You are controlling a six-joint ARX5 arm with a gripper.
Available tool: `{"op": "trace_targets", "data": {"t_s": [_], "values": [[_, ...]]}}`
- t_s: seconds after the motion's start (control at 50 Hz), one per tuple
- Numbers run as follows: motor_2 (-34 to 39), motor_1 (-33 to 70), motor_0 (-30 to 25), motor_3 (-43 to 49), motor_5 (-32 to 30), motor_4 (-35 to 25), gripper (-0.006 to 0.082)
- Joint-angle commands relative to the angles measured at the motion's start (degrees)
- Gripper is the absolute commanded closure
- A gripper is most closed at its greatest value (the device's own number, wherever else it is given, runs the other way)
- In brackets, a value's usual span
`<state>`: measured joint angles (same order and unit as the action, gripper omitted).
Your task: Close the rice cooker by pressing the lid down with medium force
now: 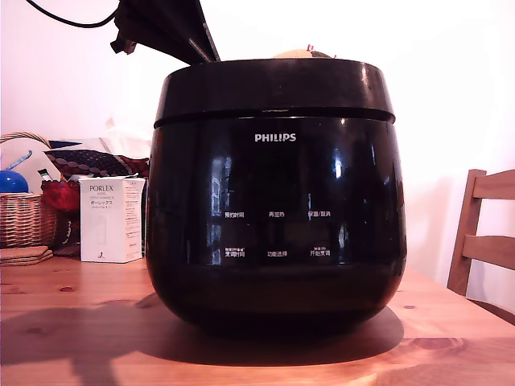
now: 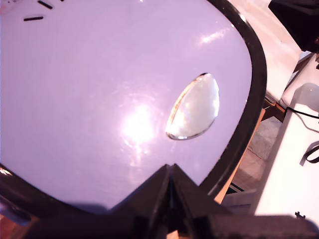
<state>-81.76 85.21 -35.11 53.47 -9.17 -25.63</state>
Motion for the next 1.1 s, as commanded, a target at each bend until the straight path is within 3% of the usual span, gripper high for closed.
{"op": "trace_targets", "data": {"t_s": [0.0, 0.22, 0.54, 1.08], "values": [[1.84, 0.61, -0.35, 0.81, 0.11, 0.13, 0.0788], [2.32, 0.76, -0.92, 0.87, -0.09, 0.15, 0.0788], [9.33, 1.05, -0.92, -3.02, -0.09, 0.90, 0.0788], [15.32, 1.07, -0.92, -6.99, -0.24, 2.12, 0.0788]]}}
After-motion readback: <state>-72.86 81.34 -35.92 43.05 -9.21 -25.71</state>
